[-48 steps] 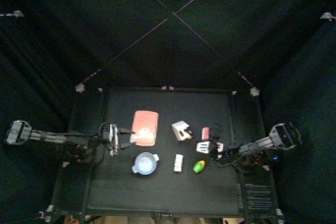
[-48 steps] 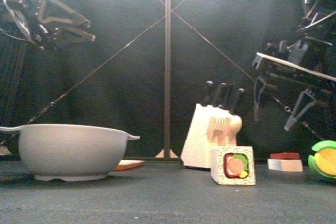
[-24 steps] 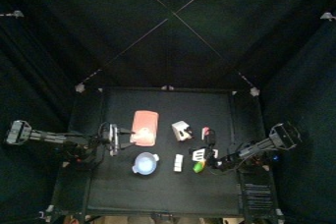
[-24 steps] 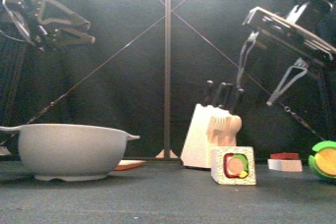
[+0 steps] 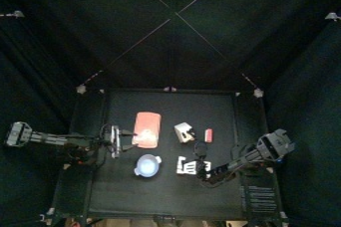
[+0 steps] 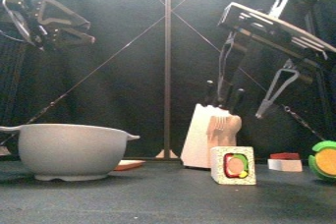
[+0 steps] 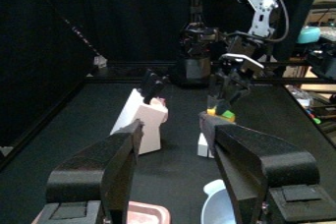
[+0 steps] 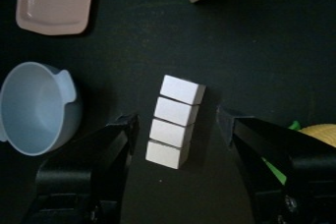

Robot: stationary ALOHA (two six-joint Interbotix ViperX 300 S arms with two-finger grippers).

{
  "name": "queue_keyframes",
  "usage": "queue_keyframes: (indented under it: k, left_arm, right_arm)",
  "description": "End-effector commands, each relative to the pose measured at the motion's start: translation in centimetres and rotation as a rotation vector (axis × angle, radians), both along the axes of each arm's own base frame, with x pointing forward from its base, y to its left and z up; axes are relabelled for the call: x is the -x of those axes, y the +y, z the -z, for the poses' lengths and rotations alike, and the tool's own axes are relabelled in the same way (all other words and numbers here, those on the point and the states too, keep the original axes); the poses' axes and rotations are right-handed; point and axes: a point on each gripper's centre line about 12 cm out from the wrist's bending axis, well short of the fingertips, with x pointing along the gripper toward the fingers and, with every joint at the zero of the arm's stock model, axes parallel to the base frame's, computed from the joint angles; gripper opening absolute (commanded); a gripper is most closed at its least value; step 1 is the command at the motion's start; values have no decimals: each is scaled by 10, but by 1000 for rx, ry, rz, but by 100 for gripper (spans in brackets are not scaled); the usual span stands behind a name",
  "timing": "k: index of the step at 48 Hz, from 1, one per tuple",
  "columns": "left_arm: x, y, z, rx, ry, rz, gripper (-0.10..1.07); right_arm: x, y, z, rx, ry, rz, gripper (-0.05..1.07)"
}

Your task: Grab sushi roll

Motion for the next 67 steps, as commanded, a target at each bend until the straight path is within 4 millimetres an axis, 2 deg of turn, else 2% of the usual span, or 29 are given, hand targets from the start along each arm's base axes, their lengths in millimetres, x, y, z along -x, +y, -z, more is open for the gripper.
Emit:
queue_keyframes:
  k: [1,6,19,40,51,67]
  left_arm:
    - [-2,1,-6,-4,-19,-5,87]
    - [-2,1,-6,-5,-21,-5,87]
    - [-2,1,-5,-5,-19,-5,87]
    - [-2,1,-5,-3,-19,-6,87]
    - [-2,1,-5,-4,-19,-5,87]
    - [-2,1,-5,-4,-19,-5,87]
  right_arm:
    - [-15,7,-4,-22,-29,-13,95]
    - [-25,9,7,-31,-21,-24,95]
    - [-35,3,29,-32,8,-21,95]
    - [-41,-4,54,-21,63,8,95]
    - [-44,-4,58,-22,70,14,91]
    - [-44,-3,56,-26,67,14,75]
